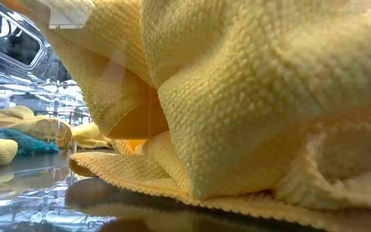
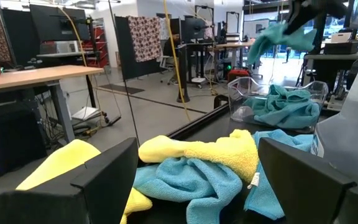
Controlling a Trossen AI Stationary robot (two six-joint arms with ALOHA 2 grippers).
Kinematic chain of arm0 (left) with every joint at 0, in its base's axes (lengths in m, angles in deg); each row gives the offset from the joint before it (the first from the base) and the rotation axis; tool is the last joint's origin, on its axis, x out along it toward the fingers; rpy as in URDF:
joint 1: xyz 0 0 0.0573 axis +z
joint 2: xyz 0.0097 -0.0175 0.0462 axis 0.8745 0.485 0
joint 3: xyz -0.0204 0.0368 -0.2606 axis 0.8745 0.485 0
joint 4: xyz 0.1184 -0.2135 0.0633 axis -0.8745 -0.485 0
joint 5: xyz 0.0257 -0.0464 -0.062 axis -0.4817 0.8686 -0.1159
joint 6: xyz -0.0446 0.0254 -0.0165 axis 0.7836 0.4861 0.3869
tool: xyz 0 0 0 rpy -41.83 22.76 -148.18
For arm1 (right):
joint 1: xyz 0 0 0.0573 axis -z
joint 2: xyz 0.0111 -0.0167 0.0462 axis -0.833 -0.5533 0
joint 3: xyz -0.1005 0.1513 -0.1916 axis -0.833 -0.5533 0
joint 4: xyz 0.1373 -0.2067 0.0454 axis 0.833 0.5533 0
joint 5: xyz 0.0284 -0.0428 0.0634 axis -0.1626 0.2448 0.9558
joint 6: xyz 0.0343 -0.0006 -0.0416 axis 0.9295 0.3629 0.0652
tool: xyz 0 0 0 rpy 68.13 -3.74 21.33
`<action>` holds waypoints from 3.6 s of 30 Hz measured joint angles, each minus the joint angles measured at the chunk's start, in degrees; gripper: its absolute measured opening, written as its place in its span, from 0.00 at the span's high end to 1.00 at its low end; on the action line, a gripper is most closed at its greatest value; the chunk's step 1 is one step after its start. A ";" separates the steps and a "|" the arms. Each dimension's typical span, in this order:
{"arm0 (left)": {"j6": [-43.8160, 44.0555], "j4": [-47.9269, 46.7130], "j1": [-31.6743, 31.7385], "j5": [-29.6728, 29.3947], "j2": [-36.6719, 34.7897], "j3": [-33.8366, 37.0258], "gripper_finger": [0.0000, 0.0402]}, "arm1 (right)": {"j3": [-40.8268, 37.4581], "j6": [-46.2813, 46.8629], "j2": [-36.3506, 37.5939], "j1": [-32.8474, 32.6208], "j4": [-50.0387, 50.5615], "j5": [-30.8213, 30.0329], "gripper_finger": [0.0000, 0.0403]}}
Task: Sort microfiber towel by color & place in baskets
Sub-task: Put the blue towel into the top transparent bin, then put the yellow towel into the bottom transparent bin
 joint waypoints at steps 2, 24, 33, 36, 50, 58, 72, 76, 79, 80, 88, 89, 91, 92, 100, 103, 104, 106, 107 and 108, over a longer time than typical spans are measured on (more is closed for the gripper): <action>0.00 0.00 0.01 -0.01 0.00 0.00 0.16 | 0.00 -1.03 -1.20 1.92 -0.06 1.31 1.00; -0.09 -0.02 0.00 0.00 0.00 0.00 0.16 | -4.55 -6.17 -9.86 16.33 -6.50 15.41 1.00; 0.02 -0.03 0.01 0.00 -0.01 0.00 0.16 | -14.63 -6.62 -9.86 21.96 -14.25 17.89 0.99; 0.00 -0.04 0.00 0.00 0.00 0.00 0.16 | -16.27 -7.03 -9.83 23.22 -15.82 17.91 0.98; -0.01 -0.04 0.00 0.00 -0.01 0.00 0.16 | -25.18 -5.88 -9.81 25.12 -29.63 20.78 0.92; -0.07 -0.07 0.00 0.00 0.00 0.00 0.16 | -24.15 -4.06 -9.81 25.15 -28.61 20.87 0.77; -0.07 -0.07 0.01 0.00 0.00 0.00 0.16 | -21.53 -5.40 -9.69 24.70 -29.22 23.95 0.40; -0.04 -0.07 0.02 0.00 -0.01 0.00 0.16 | -17.35 -5.64 -7.76 23.22 -24.36 23.93 0.36; -0.04 -0.07 0.02 0.00 0.00 0.00 0.16 | -13.41 -6.63 -5.23 22.41 -21.29 23.50 0.35; -0.03 -0.07 0.01 0.00 -0.02 0.00 0.16 | -12.15 -6.82 -4.19 22.23 -20.76 23.51 0.35; -0.02 -0.07 0.01 0.00 -0.01 0.00 0.16 | -8.42 -13.71 6.96 17.84 -21.17 41.78 0.35; -0.02 -0.07 0.00 0.00 0.00 0.00 0.16 | -8.65 -14.31 8.51 16.89 -21.34 45.88 0.35; -0.03 -0.07 0.01 0.00 0.00 0.00 0.16 | -9.12 -15.24 11.39 14.52 -21.56 52.62 0.35; -0.02 -0.07 0.00 0.00 0.00 0.00 0.16 | -9.36 -15.84 12.75 13.06 -21.54 55.10 0.35; -0.03 -0.07 0.01 0.00 -0.02 0.00 0.16 | -11.83 -15.63 22.18 -2.91 -22.25 62.58 0.35; -0.04 -0.07 0.00 0.00 -0.01 0.00 0.16 | -13.43 -10.19 23.70 -9.49 -25.24 60.87 0.35; -0.04 -0.07 0.00 0.00 -0.02 0.00 0.16 | -14.04 -8.52 23.90 -11.81 -25.74 59.74 0.35; -0.04 -0.07 0.02 0.00 -0.01 0.00 0.16 | -15.47 -5.83 23.95 -16.22 -26.54 57.29 0.35; -0.04 -0.07 0.02 0.00 -0.01 0.00 0.16 | -16.19 -4.79 23.83 -18.24 -26.65 55.91 0.35; -0.04 -0.07 0.00 0.00 -0.02 0.00 0.16 | -17.01 -3.71 23.55 -20.36 -26.68 54.69 0.35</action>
